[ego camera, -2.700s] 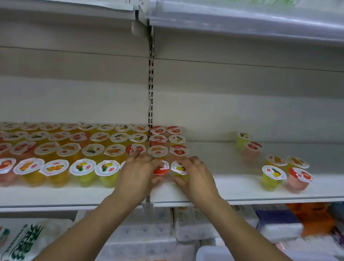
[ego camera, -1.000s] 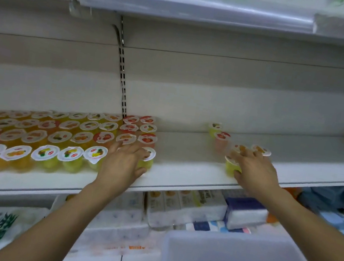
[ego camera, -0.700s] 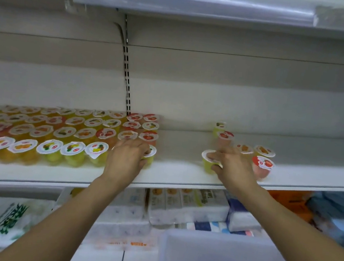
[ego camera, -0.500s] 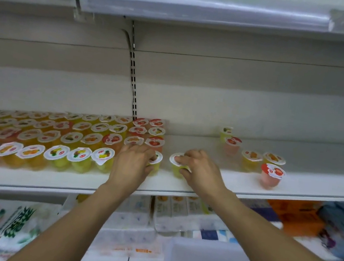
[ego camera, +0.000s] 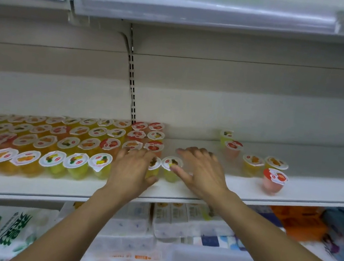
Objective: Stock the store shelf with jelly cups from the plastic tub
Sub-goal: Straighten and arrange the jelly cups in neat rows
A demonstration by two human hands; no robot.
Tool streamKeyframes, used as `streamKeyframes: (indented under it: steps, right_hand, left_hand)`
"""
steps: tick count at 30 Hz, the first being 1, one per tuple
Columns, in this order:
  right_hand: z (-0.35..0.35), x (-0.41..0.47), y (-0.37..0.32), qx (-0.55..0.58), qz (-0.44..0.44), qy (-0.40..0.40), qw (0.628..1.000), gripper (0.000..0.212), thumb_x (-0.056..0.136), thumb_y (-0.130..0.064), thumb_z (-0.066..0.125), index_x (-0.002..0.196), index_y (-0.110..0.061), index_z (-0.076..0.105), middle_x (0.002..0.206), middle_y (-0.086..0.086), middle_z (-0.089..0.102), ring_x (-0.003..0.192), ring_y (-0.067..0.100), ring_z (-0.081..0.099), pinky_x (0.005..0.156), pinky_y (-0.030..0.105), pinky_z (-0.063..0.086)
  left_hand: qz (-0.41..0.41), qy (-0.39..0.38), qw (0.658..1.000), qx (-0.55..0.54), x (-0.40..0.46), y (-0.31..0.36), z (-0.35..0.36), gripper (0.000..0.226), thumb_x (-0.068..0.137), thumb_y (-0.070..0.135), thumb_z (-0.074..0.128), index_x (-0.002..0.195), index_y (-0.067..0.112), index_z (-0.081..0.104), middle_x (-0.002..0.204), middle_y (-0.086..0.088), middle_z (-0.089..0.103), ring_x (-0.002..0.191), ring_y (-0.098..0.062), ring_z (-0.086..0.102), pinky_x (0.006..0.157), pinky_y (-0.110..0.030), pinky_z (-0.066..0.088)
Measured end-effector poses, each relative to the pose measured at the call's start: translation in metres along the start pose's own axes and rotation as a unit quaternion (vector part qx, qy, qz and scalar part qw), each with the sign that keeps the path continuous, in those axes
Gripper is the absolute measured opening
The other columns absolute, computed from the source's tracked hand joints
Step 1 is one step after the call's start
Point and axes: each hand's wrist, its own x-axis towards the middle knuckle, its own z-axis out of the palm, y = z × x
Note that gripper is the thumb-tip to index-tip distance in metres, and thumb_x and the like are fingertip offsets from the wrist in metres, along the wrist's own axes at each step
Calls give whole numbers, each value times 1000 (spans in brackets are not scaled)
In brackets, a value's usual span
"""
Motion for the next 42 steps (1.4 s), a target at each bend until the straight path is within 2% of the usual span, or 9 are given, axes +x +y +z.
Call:
streamKeyframes:
  steps: [6, 11, 15, 20, 22, 26, 30, 39, 42]
  right_hand:
    - [-18, 28, 98, -167, 169, -53, 970, 52, 88, -44, 51, 137, -28, 45, 135, 11, 50, 120, 33, 46, 100, 38, 33]
    - [-16, 54, 129, -180, 237, -163, 941, 39, 89, -37, 49, 129, -33, 51, 123, 8, 56, 112, 29, 53, 91, 34, 36]
    - [-12, 66, 117, -122, 219, -149, 956, 22, 87, -25, 55, 107, -31, 64, 115, 5, 55, 105, 27, 57, 86, 32, 38]
    - [4, 72, 73, 165, 145, -110, 969, 18, 78, -18, 73, 96, -21, 75, 84, -13, 64, 89, 11, 64, 74, 19, 45]
    - [11, 75, 57, 214, 114, -110, 964, 25, 76, -17, 77, 101, -18, 75, 86, -11, 62, 84, 5, 61, 75, 14, 46]
    - [21, 83, 42, 293, 53, -137, 945, 30, 74, -12, 81, 104, -16, 75, 93, -12, 64, 95, 10, 63, 86, 28, 53]
    - [27, 87, 43, 321, 34, -148, 935, 30, 73, -8, 81, 102, -16, 76, 100, -6, 66, 97, 9, 63, 87, 26, 53]
    - [19, 89, 46, 299, 11, -189, 935, 22, 82, -23, 75, 104, -22, 75, 103, -8, 64, 94, -2, 57, 77, 8, 41]
    - [13, 96, 77, 312, 85, -57, 944, 15, 86, -24, 70, 100, -24, 75, 107, -7, 67, 100, 0, 59, 82, 13, 41]
  left_hand:
    - [-6, -24, 997, -74, 18, 4, -11, 55, 88, 65, 40, 133, 34, 47, 138, 8, 48, 128, -17, 43, 109, -37, 23]
    - [5, -77, 995, -62, 38, -15, -1, 62, 85, 41, 14, 140, 35, 42, 145, 9, 45, 130, -15, 42, 111, -31, 19]
    - [21, -84, 995, -44, 43, -19, 5, 61, 86, 43, 14, 138, 39, 44, 142, 11, 49, 129, -13, 43, 111, -31, 20]
    - [31, -55, 997, -40, 46, -18, 6, 63, 84, 46, 14, 125, 31, 59, 131, 5, 60, 119, -17, 52, 101, -28, 34]
    - [38, -56, 996, -64, 51, -21, 7, 73, 80, 51, 8, 120, 26, 63, 128, 4, 61, 116, -18, 55, 98, -29, 38]
    - [47, -46, 994, -82, 53, -22, 1, 52, 85, 38, 27, 87, 13, 73, 94, -1, 72, 84, -22, 68, 75, -34, 54]
    - [21, -88, 989, -113, 56, -26, -2, 42, 99, 38, 32, 115, 17, 64, 120, 1, 63, 108, -20, 55, 97, -27, 32]
    - [29, -73, 993, -92, 60, -29, 3, 51, 92, 52, 27, 108, 23, 65, 109, 4, 65, 96, -20, 56, 86, -29, 37]
    - [8, -91, 990, -110, 66, -32, 2, 40, 98, 49, 35, 120, 27, 59, 122, 6, 59, 110, -18, 51, 93, -29, 34]
